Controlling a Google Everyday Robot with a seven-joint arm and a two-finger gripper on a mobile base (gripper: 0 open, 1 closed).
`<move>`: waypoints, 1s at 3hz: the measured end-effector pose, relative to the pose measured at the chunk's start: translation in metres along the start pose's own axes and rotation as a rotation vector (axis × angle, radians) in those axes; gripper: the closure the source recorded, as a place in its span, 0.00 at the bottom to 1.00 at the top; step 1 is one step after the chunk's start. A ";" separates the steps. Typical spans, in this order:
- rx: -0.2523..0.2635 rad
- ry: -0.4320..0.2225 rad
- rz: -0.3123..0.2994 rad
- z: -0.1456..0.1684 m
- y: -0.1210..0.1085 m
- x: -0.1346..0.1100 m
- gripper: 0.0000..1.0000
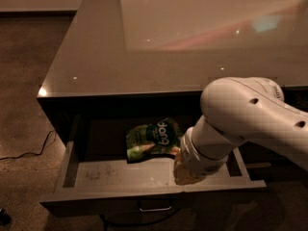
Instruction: Open top drawer
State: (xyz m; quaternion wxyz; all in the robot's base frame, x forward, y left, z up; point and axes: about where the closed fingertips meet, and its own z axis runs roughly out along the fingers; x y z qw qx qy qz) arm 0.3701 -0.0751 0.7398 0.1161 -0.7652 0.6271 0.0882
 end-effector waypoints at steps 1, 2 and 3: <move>0.010 -0.017 -0.016 0.009 -0.010 -0.005 0.19; 0.017 -0.024 -0.022 0.018 -0.019 -0.009 0.22; 0.024 -0.018 -0.021 0.026 -0.026 -0.010 0.45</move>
Offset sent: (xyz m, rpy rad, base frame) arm 0.0294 0.0252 -0.0234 0.0406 -0.0215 0.0207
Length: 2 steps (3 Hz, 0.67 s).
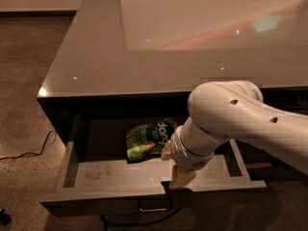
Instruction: Open top drawer
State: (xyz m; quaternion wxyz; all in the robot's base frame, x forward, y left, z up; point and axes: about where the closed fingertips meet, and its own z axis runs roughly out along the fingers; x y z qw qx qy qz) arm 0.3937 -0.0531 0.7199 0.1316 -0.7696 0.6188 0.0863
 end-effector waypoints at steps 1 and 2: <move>0.002 0.008 0.002 0.006 -0.005 -0.001 0.69; -0.001 0.018 0.004 0.012 -0.007 -0.001 0.92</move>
Offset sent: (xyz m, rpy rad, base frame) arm 0.0114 0.0094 -0.0177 -0.0284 0.0050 -0.0097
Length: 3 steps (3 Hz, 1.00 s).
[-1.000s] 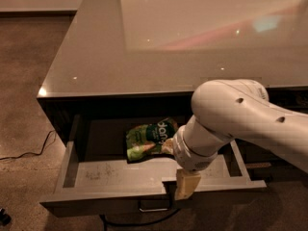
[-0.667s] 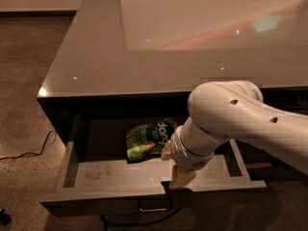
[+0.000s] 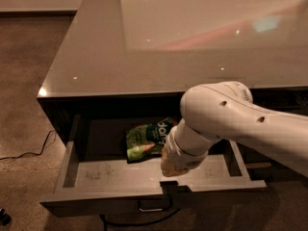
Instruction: Open top drawer
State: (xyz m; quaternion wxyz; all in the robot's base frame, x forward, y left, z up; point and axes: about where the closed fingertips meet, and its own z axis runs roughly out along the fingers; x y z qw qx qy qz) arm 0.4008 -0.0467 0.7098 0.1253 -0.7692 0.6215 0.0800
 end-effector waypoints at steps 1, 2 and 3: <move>-0.007 -0.007 0.003 0.009 -0.003 -0.001 1.00; -0.014 -0.015 0.007 0.021 -0.006 -0.003 1.00; -0.026 -0.022 0.024 0.036 -0.008 -0.001 1.00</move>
Offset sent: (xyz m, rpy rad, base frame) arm 0.0106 0.0171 -0.0329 0.0241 0.0308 -0.0065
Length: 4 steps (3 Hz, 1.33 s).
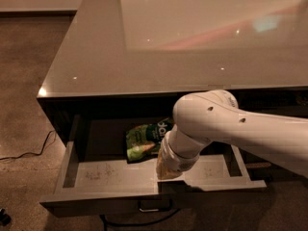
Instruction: Open top drawer
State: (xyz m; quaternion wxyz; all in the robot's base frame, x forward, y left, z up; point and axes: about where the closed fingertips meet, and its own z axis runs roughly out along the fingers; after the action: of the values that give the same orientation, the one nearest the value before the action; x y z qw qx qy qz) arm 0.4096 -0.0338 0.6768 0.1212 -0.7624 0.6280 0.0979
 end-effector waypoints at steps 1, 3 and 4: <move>-0.012 -0.001 0.011 0.013 -0.003 0.003 1.00; -0.061 0.028 0.024 0.033 0.004 0.010 1.00; -0.085 0.042 0.022 0.037 0.015 0.011 1.00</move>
Offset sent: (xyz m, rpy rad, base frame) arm 0.0037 0.0028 -0.0410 -0.0390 0.0638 -0.0135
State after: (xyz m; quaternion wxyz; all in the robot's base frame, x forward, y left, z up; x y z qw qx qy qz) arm 0.3973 -0.0353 0.6378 0.0743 -0.7618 0.6340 0.1098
